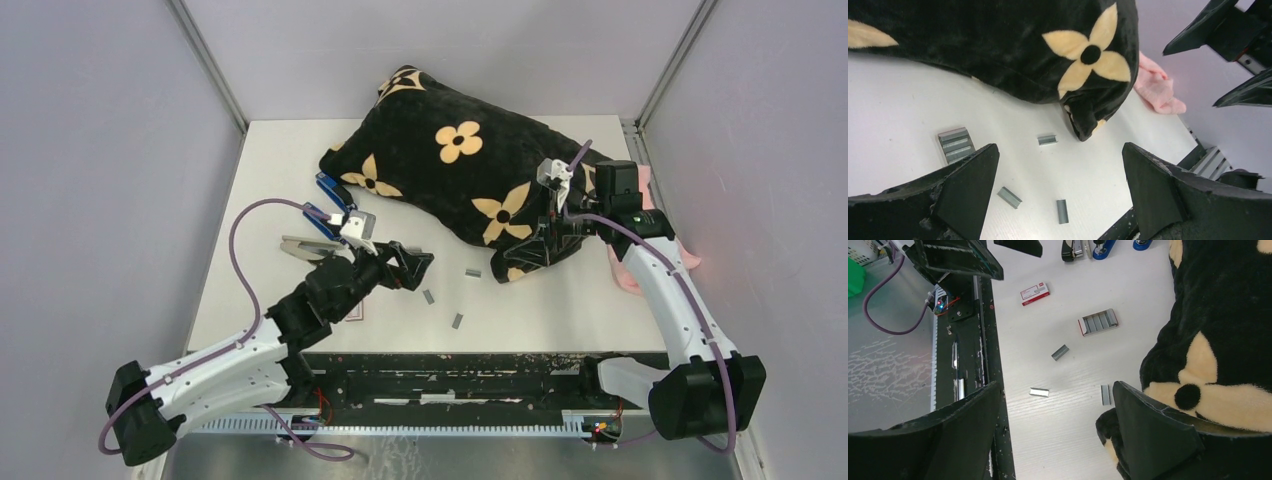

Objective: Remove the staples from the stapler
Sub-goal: Adjust the staple box at the center of the board.

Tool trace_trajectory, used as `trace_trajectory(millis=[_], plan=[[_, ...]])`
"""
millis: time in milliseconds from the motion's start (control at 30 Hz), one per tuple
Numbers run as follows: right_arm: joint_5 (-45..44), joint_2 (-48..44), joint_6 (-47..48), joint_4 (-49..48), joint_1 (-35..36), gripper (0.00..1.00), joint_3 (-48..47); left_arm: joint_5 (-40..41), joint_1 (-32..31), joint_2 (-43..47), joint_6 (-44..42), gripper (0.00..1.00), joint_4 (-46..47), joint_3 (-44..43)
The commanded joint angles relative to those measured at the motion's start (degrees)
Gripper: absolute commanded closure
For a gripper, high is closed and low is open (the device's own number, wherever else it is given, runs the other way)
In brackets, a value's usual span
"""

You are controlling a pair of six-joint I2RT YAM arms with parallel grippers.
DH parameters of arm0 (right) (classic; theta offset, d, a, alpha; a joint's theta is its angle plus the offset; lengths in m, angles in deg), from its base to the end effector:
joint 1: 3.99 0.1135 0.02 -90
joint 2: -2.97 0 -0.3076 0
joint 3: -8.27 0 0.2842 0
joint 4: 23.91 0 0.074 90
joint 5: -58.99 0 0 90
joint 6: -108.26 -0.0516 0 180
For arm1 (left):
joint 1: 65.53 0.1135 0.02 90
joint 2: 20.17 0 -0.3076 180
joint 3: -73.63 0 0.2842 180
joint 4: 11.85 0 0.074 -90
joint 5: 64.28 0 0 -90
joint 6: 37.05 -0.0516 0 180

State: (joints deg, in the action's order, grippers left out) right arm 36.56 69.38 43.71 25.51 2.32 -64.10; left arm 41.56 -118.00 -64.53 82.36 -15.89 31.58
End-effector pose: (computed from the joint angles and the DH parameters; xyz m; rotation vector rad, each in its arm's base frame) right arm 0.2408 0.0746 0.3605 -1.0588 1.6989 1.1316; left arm 0.1372 -0.1555 0.3034 0.1352 1.7433 -0.8351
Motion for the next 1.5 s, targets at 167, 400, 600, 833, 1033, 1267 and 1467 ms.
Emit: trace_trajectory(millis=[167,400,600,833,1033,1267,1467], plan=[[2.5,-2.3,0.0,-2.6,-0.7,0.11,0.5,-0.8,0.1,-6.4,-1.6,0.01,6.5,1.4],[1.1,-3.6,-0.1,-3.0,-0.6,0.12,0.2,2.3,0.1,-9.5,-5.5,0.01,5.1,1.7],[-2.5,-1.5,-0.2,0.0,0.7,0.12,-6.1,4.1,2.1,-13.7,-9.2,0.02,2.5,-2.0],[-2.6,-1.7,-20.2,-21.7,2.9,0.12,1.6,-12.0,15.2,-25.1,-1.5,0.10,6.4,-2.8],[-3.5,-1.8,-19.0,-21.5,2.9,0.10,4.8,-20.2,18.9,-39.3,-0.7,0.29,4.7,-10.0],[-3.7,-2.5,-17.4,-19.9,2.8,0.10,4.7,-20.0,19.4,-47.9,-1.7,0.30,0.5,-15.0],[-3.0,-2.2,-17.4,-20.1,2.9,0.10,4.8,-16.8,19.3,-45.6,-3.0,0.29,-2.5,-14.4]])
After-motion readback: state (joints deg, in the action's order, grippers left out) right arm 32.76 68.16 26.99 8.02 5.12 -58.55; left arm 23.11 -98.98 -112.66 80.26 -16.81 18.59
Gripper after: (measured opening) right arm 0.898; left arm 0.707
